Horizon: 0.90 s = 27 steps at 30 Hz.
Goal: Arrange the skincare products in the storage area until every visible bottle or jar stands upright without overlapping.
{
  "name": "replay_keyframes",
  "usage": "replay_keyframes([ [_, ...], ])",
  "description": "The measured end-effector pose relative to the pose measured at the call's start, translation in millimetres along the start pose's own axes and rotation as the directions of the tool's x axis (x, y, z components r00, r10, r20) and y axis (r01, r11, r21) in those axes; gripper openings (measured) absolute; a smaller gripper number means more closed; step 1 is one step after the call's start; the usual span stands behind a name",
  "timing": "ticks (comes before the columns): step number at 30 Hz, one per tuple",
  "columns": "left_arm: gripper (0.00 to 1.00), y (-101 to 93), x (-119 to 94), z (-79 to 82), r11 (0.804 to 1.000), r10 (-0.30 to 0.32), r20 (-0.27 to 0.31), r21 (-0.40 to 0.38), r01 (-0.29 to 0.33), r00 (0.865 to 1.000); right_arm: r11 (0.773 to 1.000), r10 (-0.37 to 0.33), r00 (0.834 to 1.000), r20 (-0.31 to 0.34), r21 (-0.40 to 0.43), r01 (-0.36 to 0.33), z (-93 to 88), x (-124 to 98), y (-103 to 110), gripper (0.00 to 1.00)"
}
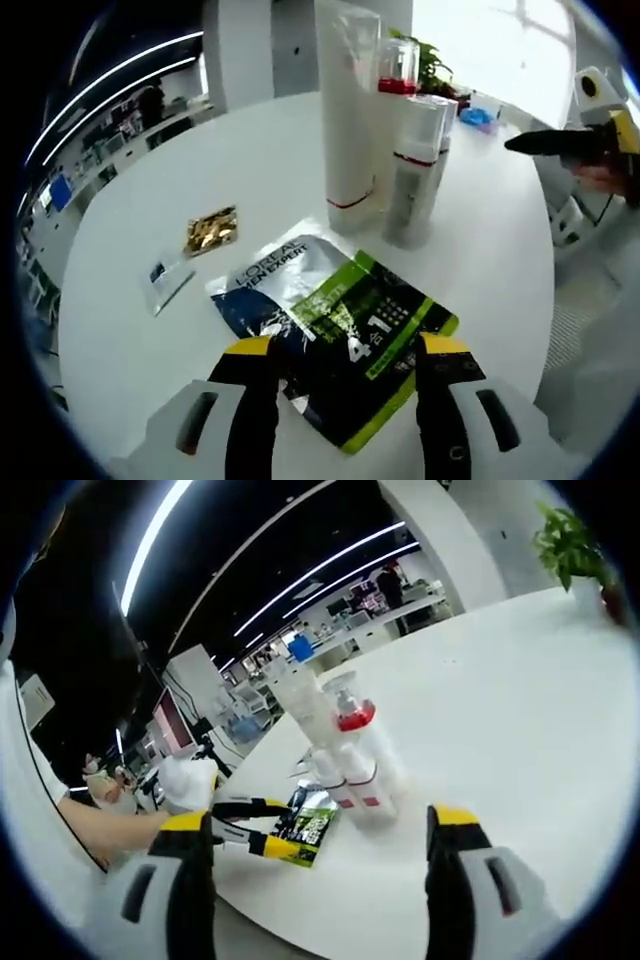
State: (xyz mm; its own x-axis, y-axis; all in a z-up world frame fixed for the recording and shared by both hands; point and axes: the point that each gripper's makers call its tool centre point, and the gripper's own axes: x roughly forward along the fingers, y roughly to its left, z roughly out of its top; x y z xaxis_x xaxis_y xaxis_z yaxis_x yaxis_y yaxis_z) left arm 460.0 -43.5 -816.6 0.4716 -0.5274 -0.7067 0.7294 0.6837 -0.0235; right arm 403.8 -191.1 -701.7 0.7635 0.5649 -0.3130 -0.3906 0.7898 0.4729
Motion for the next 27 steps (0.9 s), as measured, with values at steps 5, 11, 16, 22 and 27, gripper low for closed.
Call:
replay_keyframes([
  [5,0.56,0.5,-5.1,3.3,1.000,0.009,0.008,-0.008,-0.009,1.000,1.000,0.004,1.000,0.007,-0.010,-0.004,2.0,-2.1,2.6,0.88],
  [11,0.63,2.4,-14.7,2.8,0.999,0.027,0.012,-0.024,-0.026,1.000,1.000,0.008,1.000,0.011,-0.029,-0.007,3.4,-4.1,7.0,0.88],
  [16,0.67,0.6,-24.0,-0.2,0.998,0.037,0.012,-0.051,-0.037,0.999,0.999,0.013,1.000,0.012,-0.046,-0.013,4.2,-7.1,11.2,0.88],
  [22,0.72,-3.6,-32.6,-3.7,0.996,0.041,0.019,-0.078,-0.039,0.999,0.998,0.019,1.000,0.020,-0.058,-0.018,6.2,-11.7,15.8,0.88],
  [27,0.74,-5.9,-41.4,-5.3,0.995,0.044,0.030,-0.094,-0.041,0.999,0.998,0.026,0.999,0.023,-0.064,-0.024,7.3,-14.9,19.8,0.88],
])
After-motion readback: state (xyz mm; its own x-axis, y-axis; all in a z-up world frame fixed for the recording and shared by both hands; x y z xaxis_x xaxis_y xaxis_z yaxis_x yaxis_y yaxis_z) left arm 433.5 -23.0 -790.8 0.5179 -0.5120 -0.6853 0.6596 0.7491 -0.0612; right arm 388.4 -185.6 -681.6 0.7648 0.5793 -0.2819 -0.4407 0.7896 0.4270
